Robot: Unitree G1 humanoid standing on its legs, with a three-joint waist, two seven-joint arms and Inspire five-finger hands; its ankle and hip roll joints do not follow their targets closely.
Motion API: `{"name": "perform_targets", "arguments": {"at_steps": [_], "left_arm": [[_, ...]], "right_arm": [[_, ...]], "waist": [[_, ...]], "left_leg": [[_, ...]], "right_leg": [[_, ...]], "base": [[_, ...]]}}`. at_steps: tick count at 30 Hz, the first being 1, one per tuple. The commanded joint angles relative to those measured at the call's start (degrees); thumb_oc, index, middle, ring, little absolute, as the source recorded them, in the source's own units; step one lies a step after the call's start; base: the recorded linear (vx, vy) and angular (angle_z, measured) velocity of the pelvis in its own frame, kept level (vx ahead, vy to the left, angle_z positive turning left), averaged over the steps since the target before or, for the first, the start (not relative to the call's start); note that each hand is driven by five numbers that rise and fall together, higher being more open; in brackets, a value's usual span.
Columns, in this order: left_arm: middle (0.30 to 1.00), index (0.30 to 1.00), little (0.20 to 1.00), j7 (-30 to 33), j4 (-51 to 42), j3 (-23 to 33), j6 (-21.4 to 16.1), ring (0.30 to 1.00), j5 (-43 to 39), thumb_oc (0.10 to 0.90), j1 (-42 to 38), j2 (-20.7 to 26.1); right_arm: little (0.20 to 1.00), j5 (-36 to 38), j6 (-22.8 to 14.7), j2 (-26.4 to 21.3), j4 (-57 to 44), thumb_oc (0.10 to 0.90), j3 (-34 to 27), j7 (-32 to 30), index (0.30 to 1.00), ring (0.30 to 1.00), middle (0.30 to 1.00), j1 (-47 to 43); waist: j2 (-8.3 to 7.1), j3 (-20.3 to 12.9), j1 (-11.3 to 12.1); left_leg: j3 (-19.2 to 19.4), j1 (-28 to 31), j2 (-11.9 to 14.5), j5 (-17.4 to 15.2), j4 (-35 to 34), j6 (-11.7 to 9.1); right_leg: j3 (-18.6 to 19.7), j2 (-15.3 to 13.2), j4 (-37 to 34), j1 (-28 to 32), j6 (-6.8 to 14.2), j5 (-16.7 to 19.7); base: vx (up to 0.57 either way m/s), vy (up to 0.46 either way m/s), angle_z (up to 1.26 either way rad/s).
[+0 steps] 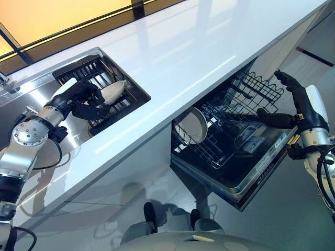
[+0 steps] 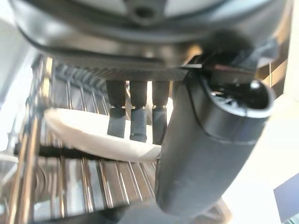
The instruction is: Pick up plates and place into dishwasher.
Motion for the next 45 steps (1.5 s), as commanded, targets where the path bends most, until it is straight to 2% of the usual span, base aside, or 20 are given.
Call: {"name": "perform_targets", "arguments": {"at_steps": [1, 6, 11, 17, 24, 25, 34, 40, 45], "left_arm": [[0.300, 0.300, 0.200, 7.81, -1.83, 10.81, -5.10, 0.300, 4.38, 0.100, -4.19, 7.28], [0.300, 0.300, 0.200, 8.91, -7.59, 15.82, -4.75, 0.300, 4.54, 0.100, -0.11, 7.94], [0.300, 0.300, 0.200, 9.95, -10.97, 19.24, -6.33, 0.300, 3.29, 0.100, 1.91, 8.52], [0.300, 0.300, 0.200, 7.51, -15.02, 19.49, -6.82, 0.300, -0.45, 0.100, 1.06, 8.37], [0.300, 0.300, 0.200, 2.85, -20.23, 14.99, -7.11, 0.300, -1.54, 0.100, -2.96, 6.81], [0.300, 0.300, 0.200, 0.86, -20.91, 12.97, -7.07, 0.300, -2.57, 0.100, -5.04, 7.12], [0.300, 0.300, 0.200, -3.51, -21.66, 3.84, -5.73, 0.300, -6.62, 0.100, -15.29, 6.97], [0.300, 0.300, 0.200, -4.38, -21.47, -3.06, -5.14, 0.300, -6.39, 0.100, -22.89, 5.90], [0.300, 0.300, 0.200, -6.56, -21.03, -8.43, -4.60, 0.300, -7.21, 0.100, -28.72, 5.73]], "right_arm": [[0.900, -0.03, -5.43, -2.99, -4.15, 0.800, -5.16, -2.77, 0.900, 0.900, 0.900, -5.26], [0.900, 1.97, -5.76, -2.47, -5.35, 0.800, -6.12, -1.90, 0.900, 0.900, 0.900, -5.08], [0.900, 4.17, -6.22, -2.26, -5.72, 0.800, -6.15, -1.21, 0.900, 0.900, 0.900, -5.83], [0.900, 7.12, -7.47, -2.46, -6.86, 0.800, -5.09, -1.43, 0.900, 0.900, 0.900, -7.98], [0.900, 8.49, -9.44, -3.13, -9.55, 0.800, -4.01, -3.21, 0.900, 0.900, 0.900, -12.00], [0.900, 8.97, -10.05, -3.85, -10.03, 0.800, -3.39, -3.10, 0.900, 0.900, 0.900, -13.81], [0.900, 9.68, -11.16, -5.10, -10.64, 0.800, 0.27, -2.72, 0.900, 0.900, 0.900, -20.80], [0.900, 7.96, -10.65, -5.65, -9.36, 0.800, 3.87, -0.57, 0.900, 0.900, 0.900, -26.38], [0.900, 3.70, -10.03, -8.57, -8.58, 0.800, 7.95, 4.88, 0.900, 0.900, 0.900, -31.66]], "waist": [[0.39, -3.84, 1.63], [0.35, -4.07, 2.87], [0.28, -4.14, 3.72], [0.22, -4.36, 4.35], [0.07, -4.55, 4.60], [0.06, -4.88, 4.38], [0.19, -5.38, 3.86], [0.13, -5.57, 3.41], [0.04, -6.28, 3.15]], "left_leg": [[-0.54, 6.64, -2.12, -9.53, 0.15, -1.22], [-1.52, 6.52, -2.15, -9.47, 0.15, -1.42], [-2.20, 6.59, -2.21, -9.43, 0.15, -1.60], [-2.75, 6.50, -2.16, -9.28, 0.15, -1.84], [-2.77, 6.20, -2.18, -8.83, 0.15, -1.83], [-2.86, 6.48, -2.17, -9.46, 0.15, -1.96], [-2.36, 6.77, -2.11, -9.66, 0.15, -1.91], [-1.90, 6.77, -2.14, -9.27, 0.15, -1.80], [-1.73, 7.15, -2.07, -9.89, 0.15, -1.91]], "right_leg": [[-2.42, 1.39, 0.63, -1.78, 2.99, 2.61], [-3.35, 1.13, 0.62, -1.38, 3.02, 2.44], [-4.05, 0.98, 0.65, -1.01, 3.03, 2.41], [-4.69, 0.85, 0.60, -0.83, 3.08, 2.52], [-4.95, 0.74, 0.65, -1.19, 2.98, 3.06], [-4.70, 0.83, 0.54, -0.93, 3.13, 2.62], [-4.25, 1.00, 0.45, -0.97, 3.12, 2.76], [-3.81, 1.16, 0.43, -1.27, 2.90, 3.30], [-3.35, 1.39, 0.40, -1.03, 2.94, 2.80]], "base": [[-0.02, -0.018, 0.09], [-0.01, -0.013, 0.05], [-0.01, -0.008, 0.16], [-0.02, -0.008, 0.05], [-0.03, -0.004, 0.07], [0.00, 0.000, 0.00], [0.00, -0.003, -0.01], [0.00, -0.014, -0.09], [0.01, -0.014, -0.06]]}}
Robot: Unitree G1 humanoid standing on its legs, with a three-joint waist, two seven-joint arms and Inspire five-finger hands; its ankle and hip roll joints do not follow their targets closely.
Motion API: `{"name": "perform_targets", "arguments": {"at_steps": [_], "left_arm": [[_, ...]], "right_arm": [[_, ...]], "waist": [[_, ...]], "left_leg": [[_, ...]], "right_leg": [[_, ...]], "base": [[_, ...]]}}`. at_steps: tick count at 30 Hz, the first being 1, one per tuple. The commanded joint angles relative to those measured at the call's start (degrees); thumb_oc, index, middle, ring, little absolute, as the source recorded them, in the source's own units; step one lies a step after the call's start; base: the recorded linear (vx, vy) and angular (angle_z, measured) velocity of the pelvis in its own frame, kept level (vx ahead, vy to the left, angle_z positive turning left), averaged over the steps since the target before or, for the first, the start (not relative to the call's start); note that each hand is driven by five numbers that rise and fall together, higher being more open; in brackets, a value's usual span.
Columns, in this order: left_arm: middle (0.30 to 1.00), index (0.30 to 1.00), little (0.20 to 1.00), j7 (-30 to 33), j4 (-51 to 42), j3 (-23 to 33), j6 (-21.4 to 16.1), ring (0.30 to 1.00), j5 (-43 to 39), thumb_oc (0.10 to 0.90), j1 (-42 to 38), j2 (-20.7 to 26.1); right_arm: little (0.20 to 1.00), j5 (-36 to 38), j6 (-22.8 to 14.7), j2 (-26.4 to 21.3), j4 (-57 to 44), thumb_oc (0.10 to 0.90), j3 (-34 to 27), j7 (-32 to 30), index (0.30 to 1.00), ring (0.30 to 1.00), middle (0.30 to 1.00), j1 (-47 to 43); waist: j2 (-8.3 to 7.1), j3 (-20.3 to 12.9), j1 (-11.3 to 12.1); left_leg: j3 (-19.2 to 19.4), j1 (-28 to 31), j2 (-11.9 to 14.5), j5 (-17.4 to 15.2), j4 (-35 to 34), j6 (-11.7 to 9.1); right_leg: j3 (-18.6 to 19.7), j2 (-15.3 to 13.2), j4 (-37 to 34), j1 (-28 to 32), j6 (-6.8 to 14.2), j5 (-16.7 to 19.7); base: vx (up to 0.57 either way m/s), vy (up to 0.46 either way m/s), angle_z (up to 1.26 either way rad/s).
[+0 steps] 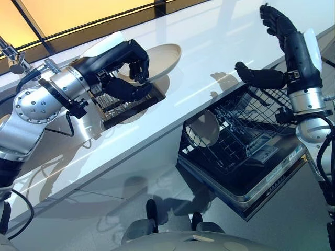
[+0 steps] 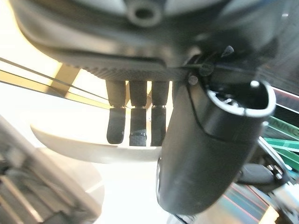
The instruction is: Pick up plates and place into dishwasher.
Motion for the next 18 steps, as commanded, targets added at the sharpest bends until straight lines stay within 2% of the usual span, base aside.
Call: {"name": "perform_targets", "arguments": {"at_steps": [1, 3, 5, 9, 15, 18], "left_arm": [[0.300, 0.300, 0.200, 1.99, 1.22, 0.85, -2.48, 0.300, -4.29, 0.100, -10.36, 1.04], [0.300, 0.300, 0.200, 1.49, 1.98, -1.53, -2.92, 0.300, -4.90, 0.100, -12.89, 1.04], [0.300, 0.300, 0.200, 1.34, 2.46, -3.27, -3.15, 0.300, -5.35, 0.100, -14.58, 1.13], [0.300, 0.300, 0.200, 1.64, 2.54, -6.61, -2.24, 0.300, -5.98, 0.100, -18.11, 1.27], [0.300, 0.300, 0.200, 2.12, 2.82, -9.04, -2.96, 0.300, -6.51, 0.100, -20.14, 1.07], [0.300, 0.300, 0.200, 1.88, 2.84, -9.79, -3.11, 0.300, -6.95, 0.100, -20.77, 1.23]], "right_arm": [[0.900, -2.62, -4.25, -7.15, -3.47, 0.800, 1.09, 1.95, 0.900, 0.900, 0.900, -10.33], [0.900, -4.70, -4.04, -9.39, -2.31, 0.800, 3.48, 4.32, 0.900, 0.900, 0.900, -13.09], [0.900, -10.31, -4.04, -11.20, -1.04, 0.800, 5.39, 4.40, 0.900, 0.900, 0.900, -15.02], [0.900, -15.90, -4.46, -14.43, 0.35, 0.800, 9.33, 4.81, 0.900, 0.900, 0.900, -20.01], [0.900, -26.39, -5.42, -16.61, 1.39, 0.800, 15.04, 4.80, 0.900, 0.900, 0.900, -25.55], [0.900, -27.71, -5.57, -17.31, 2.31, 0.800, 17.34, 3.99, 0.900, 0.900, 0.900, -27.69]], "waist": [[-0.26, -6.09, 0.37], [-0.39, -6.32, 0.21], [-0.39, -6.53, 0.18], [-0.58, -6.81, 0.16], [-0.75, -6.99, 0.49], [-0.89, -7.18, 0.80]], "left_leg": [[0.46, 6.99, -1.90, -9.59, 0.11, -1.77], [0.54, 7.17, -1.91, -9.64, 0.11, -1.77], [0.41, 7.58, -1.89, -10.36, 0.11, -1.75], [0.29, 7.74, -1.93, -10.44, 0.11, -1.64], [0.00, 7.92, -1.99, -10.58, 0.11, -1.47], [-0.17, 8.00, -1.99, -10.57, 0.11, -1.53]], "right_leg": [[-1.22, 1.44, 0.45, -2.21, 2.54, 3.70], [-1.00, 1.53, 0.48, -2.14, 2.51, 3.71], [-0.81, 1.66, 0.43, -1.74, 2.58, 3.14], [-0.53, 1.76, 0.48, -1.67, 2.54, 3.12], [-0.44, 1.80, 0.54, -1.47, 2.52, 2.94], [-0.61, 1.81, 0.53, -1.29, 2.57, 2.91]], "base": [[0.07, -0.018, -0.04], [0.04, -0.005, -0.01], [0.05, -0.005, -0.02], [0.00, 0.000, 0.00], [0.01, 0.000, -0.03], [0.01, -0.003, -0.01]]}}
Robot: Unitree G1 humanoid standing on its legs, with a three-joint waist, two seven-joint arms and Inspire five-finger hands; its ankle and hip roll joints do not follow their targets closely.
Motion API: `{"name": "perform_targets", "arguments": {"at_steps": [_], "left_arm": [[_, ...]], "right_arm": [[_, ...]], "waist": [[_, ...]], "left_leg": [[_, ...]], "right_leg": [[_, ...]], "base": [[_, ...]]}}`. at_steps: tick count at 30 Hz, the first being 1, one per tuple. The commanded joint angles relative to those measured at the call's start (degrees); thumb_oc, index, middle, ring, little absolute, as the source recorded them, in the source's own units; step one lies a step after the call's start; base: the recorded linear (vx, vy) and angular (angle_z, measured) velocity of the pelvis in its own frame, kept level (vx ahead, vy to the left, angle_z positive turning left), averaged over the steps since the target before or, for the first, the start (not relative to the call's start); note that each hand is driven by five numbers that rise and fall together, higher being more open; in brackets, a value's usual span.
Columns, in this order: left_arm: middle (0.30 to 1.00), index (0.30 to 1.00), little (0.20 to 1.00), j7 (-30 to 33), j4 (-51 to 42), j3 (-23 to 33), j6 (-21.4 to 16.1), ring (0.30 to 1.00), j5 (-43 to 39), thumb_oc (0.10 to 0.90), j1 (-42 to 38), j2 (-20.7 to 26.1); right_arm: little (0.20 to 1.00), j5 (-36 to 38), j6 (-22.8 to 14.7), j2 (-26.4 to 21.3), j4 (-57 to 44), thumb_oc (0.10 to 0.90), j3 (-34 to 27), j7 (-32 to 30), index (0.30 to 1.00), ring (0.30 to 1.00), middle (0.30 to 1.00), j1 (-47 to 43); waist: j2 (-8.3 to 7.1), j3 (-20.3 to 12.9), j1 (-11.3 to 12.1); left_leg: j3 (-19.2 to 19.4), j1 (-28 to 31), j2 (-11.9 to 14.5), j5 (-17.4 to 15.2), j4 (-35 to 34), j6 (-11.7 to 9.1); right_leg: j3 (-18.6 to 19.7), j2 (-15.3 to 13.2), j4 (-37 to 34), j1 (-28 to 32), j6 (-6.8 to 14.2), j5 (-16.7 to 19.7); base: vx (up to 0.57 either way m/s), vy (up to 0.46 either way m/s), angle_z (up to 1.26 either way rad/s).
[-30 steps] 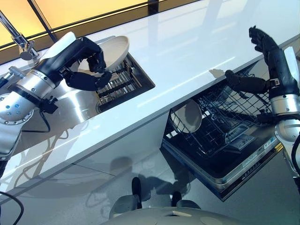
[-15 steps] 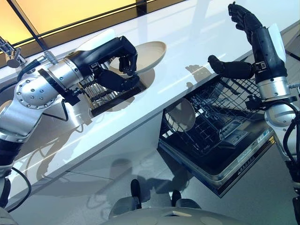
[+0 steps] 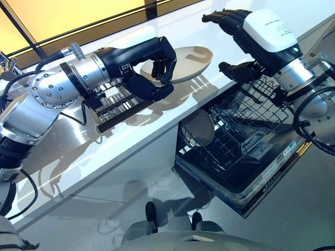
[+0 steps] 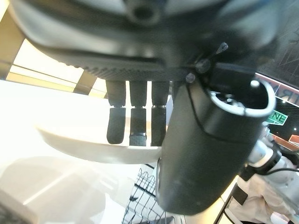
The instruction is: Pick up plates and place into dishwasher.
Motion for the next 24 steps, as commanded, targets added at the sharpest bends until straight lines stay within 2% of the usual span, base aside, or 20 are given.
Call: {"name": "perform_targets", "arguments": {"at_steps": [1, 8, 24], "left_arm": [[0.300, 0.300, 0.200, 3.38, 2.94, 1.75, -3.28, 0.300, -4.34, 0.100, -8.49, 1.06], [0.300, 0.300, 0.200, 2.94, 3.46, 1.89, -4.81, 0.300, -4.11, 0.100, -7.92, 0.83], [0.300, 0.300, 0.200, 2.66, 4.38, 0.53, -5.49, 0.300, -2.98, 0.100, -9.13, -2.10]], "right_arm": [[0.900, -1.23, -1.22, -3.31, 0.02, 0.800, 0.33, -4.16, 0.900, 0.900, 0.900, -7.55], [0.900, -0.84, -3.39, -2.73, 0.69, 0.800, 0.57, -3.71, 0.900, 0.900, 0.900, -7.01], [0.900, 1.35, -4.72, 0.81, 1.23, 0.800, 4.49, -2.08, 0.900, 0.900, 0.900, -10.28]], "waist": [[-0.90, -7.15, 1.77], [-0.91, -7.16, 2.01], [-1.15, -6.83, 2.34]], "left_leg": [[-0.29, 7.18, -2.01, -10.36, 0.10, -1.45], [-0.92, 7.02, -2.23, -10.25, 0.10, -1.42], [-1.10, 6.92, -2.27, -9.93, 0.10, -1.38]], "right_leg": [[-1.47, 1.76, 0.52, -1.60, 2.58, 2.90], [-1.65, 1.74, 0.53, -1.53, 2.65, 2.87], [-1.91, 1.50, 0.46, -1.66, 2.59, 3.23]], "base": [[0.00, 0.000, 0.00], [0.00, 0.000, 0.00], [-0.01, 0.000, 0.01]]}}
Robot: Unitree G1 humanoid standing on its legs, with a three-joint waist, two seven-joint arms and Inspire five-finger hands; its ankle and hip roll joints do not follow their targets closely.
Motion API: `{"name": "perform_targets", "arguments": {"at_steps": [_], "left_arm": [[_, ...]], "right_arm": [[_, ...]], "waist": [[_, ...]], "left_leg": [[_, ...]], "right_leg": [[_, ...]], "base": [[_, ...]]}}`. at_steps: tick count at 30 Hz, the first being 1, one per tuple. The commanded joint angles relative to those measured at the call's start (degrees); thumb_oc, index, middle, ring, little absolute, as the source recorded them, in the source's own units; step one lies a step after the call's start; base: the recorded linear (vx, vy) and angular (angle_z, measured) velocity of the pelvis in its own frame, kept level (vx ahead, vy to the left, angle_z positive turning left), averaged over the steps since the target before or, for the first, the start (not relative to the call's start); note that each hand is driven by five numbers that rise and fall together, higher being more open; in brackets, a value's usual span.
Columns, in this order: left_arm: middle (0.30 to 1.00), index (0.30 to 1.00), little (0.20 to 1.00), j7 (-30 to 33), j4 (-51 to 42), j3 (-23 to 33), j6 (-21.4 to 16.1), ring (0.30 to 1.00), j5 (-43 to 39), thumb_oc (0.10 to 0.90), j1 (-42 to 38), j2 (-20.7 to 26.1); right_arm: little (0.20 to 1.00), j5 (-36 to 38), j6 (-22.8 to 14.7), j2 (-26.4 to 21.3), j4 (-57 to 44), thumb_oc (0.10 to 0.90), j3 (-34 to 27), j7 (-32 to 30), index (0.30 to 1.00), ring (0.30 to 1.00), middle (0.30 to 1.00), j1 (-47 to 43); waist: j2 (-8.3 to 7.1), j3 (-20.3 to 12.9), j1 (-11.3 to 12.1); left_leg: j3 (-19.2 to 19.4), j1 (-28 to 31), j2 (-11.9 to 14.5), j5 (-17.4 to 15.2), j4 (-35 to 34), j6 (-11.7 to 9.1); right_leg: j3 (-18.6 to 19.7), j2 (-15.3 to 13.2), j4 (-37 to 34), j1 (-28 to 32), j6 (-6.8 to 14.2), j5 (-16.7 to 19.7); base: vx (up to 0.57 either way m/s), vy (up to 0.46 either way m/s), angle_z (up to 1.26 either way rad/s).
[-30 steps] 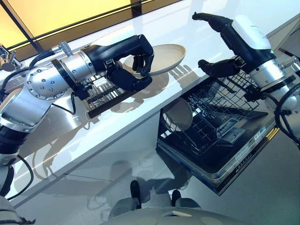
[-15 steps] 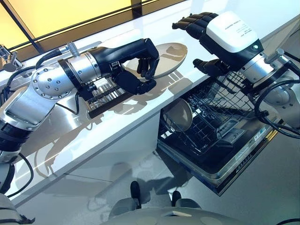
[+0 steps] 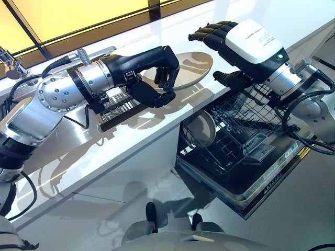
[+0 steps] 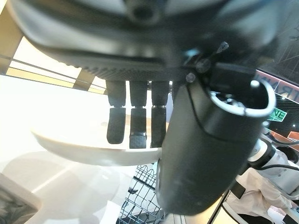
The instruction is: Pick up plates and place into dishwasher.
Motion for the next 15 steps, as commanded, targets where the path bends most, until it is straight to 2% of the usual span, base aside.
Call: {"name": "perform_targets", "arguments": {"at_steps": [1, 15], "left_arm": [[0.300, 0.300, 0.200, 2.72, 4.25, 1.88, -4.13, 0.300, -2.99, 0.100, -9.12, -2.35], [0.300, 0.300, 0.200, 2.90, 4.19, 0.93, -4.12, 0.300, -3.53, 0.100, -10.10, -5.26]], "right_arm": [[0.900, 3.00, -0.57, 1.21, -0.22, 0.800, 0.83, -3.14, 0.900, 0.900, 0.900, -8.91], [0.900, 3.02, -0.33, 5.39, -1.00, 0.800, 4.74, -0.82, 0.900, 0.900, 0.900, -11.65]], "waist": [[-1.07, -6.96, 1.90], [-1.23, -7.01, 2.38]], "left_leg": [[-0.76, 6.83, -2.17, -10.54, 0.10, -1.50], [-0.81, 6.41, -2.22, -9.85, 0.10, -1.44]], "right_leg": [[-1.36, 1.58, 0.42, -1.95, 2.70, 2.73], [-1.71, 1.37, 0.39, -2.27, 2.58, 3.24]], "base": [[0.00, 0.000, 0.00], [0.00, -0.001, 0.00]]}}
